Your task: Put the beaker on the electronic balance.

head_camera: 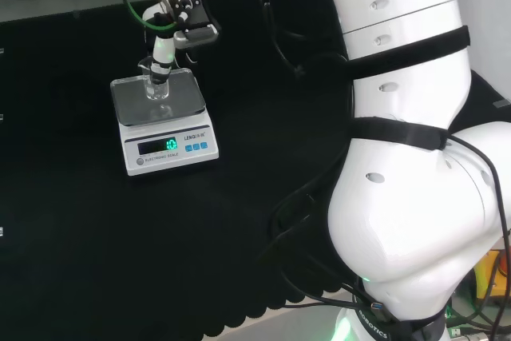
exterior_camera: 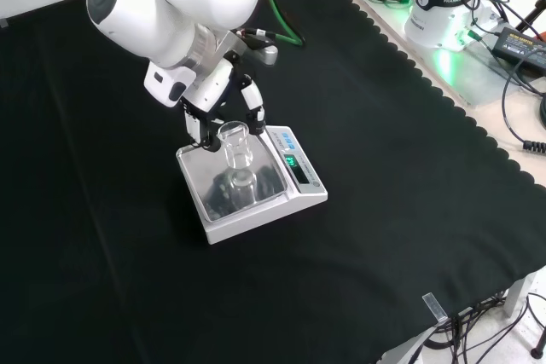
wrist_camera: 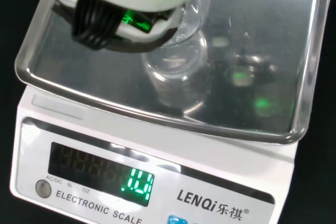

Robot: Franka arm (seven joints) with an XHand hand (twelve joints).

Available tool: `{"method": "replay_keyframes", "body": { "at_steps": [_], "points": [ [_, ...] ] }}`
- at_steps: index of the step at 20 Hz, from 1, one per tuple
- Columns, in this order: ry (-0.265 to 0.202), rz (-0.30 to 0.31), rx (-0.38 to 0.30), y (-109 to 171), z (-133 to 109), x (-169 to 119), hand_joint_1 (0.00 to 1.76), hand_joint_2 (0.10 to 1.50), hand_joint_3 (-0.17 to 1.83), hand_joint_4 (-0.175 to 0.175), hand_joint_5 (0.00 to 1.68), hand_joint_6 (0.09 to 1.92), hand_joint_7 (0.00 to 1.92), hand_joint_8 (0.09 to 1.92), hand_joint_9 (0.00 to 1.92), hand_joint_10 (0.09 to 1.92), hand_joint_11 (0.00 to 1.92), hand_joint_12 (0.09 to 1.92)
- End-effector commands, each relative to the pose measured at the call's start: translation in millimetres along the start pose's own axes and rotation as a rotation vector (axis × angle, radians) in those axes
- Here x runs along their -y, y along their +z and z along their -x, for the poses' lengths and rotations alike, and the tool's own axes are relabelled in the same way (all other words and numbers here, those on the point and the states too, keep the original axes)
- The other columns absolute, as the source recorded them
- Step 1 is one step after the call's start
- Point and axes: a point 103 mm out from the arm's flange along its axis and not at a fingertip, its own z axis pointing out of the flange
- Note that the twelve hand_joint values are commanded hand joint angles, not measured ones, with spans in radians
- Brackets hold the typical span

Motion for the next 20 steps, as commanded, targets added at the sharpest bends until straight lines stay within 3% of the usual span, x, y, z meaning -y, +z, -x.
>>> {"method": "replay_keyframes", "body": {
  "at_steps": [1,9,20],
  "points": [
    [0.001,-0.001,0.002,2,-1,-5,1.12,0.56,0.61,-0.175,0.91,0.85,0.99,0.91,1.48,0.12,1.63,0.48],
    [0.015,-0.039,0.012,12,-10,-38,1.12,0.56,0.61,-0.175,0.90,0.85,0.99,0.91,1.48,0.12,1.63,0.48],
    [-0.020,-0.036,0.036,16,-6,-44,1.11,0.55,0.61,-0.175,0.88,0.87,0.96,0.93,1.46,0.11,1.61,0.49]
  ]
}}
